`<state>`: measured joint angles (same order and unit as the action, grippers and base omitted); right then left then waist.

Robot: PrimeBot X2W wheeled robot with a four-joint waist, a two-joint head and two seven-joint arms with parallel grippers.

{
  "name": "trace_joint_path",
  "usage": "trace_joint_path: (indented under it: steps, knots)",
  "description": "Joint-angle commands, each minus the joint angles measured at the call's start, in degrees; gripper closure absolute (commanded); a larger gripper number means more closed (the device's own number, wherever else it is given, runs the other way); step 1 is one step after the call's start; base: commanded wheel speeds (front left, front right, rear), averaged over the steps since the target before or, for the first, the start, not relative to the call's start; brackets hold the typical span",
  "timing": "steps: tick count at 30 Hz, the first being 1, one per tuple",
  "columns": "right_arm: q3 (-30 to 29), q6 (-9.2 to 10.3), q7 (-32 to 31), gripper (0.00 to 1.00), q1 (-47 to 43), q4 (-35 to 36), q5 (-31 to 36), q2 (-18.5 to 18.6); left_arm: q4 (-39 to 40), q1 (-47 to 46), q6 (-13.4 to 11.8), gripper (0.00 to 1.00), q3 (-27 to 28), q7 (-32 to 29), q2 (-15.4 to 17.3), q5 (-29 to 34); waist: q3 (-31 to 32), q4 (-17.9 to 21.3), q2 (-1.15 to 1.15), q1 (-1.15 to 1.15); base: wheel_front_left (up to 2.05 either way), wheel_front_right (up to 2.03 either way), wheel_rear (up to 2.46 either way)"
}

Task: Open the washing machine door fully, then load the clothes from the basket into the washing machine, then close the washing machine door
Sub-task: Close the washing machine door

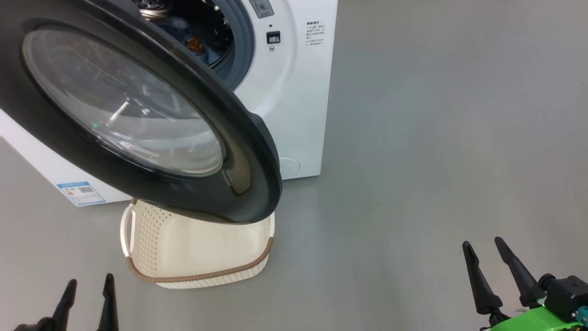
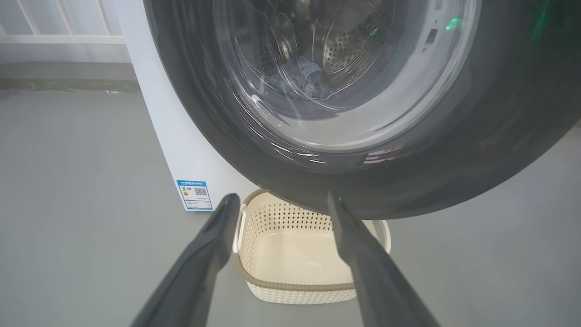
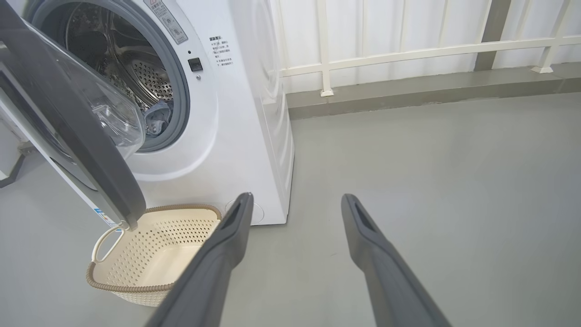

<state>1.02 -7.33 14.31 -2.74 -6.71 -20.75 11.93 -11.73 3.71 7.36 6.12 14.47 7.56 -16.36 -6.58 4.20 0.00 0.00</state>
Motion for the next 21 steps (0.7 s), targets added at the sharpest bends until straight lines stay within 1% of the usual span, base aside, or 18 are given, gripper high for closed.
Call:
trace_joint_path:
  steps: [1,2,3,4,12,14,21]
  knots:
    - [1.22,-0.16,0.69,0.01,1.29,1.09,0.01,0.53,1.56,-0.98,0.13,0.00,2.13,0.52,0.57,0.32,0.09,-0.11,0.00,0.00,0.00,0.00,0.00]
    - [1.27,-0.16,0.69,0.36,1.51,1.05,-0.17,0.33,1.62,-0.97,0.13,0.00,2.33,0.52,0.37,0.28,0.12,-0.18,0.00,0.00,0.00,0.00,0.00]
    - [1.36,-0.16,0.69,0.67,1.88,1.09,-0.38,0.13,1.72,-0.95,0.13,0.00,2.62,0.52,0.14,0.23,0.16,-0.26,0.00,0.00,0.00,0.00,0.00]
    - [1.53,-0.16,0.69,1.00,2.33,1.14,-0.57,-0.01,1.79,-0.90,0.13,0.00,2.81,0.52,-0.04,0.23,0.20,-0.35,0.00,0.00,0.00,0.00,0.00]
    - [4.59,-0.16,0.69,1.00,9.22,2.86,-1.99,-0.35,2.46,-0.59,0.13,0.00,2.73,0.52,-1.22,0.18,1.11,-2.44,0.00,0.00,0.00,0.00,0.00]
    - [6.72,-0.16,0.69,1.00,13.74,3.96,-2.48,-0.41,2.93,-0.63,0.13,0.00,2.48,0.52,-1.46,0.26,1.40,-3.66,0.00,0.00,0.00,0.00,0.00]
    - [11.45,-0.16,0.69,1.00,25.04,9.18,-4.25,-1.58,4.72,-0.69,0.13,0.00,1.72,0.52,-2.02,0.45,2.10,-6.73,0.00,0.00,0.00,0.00,0.00]
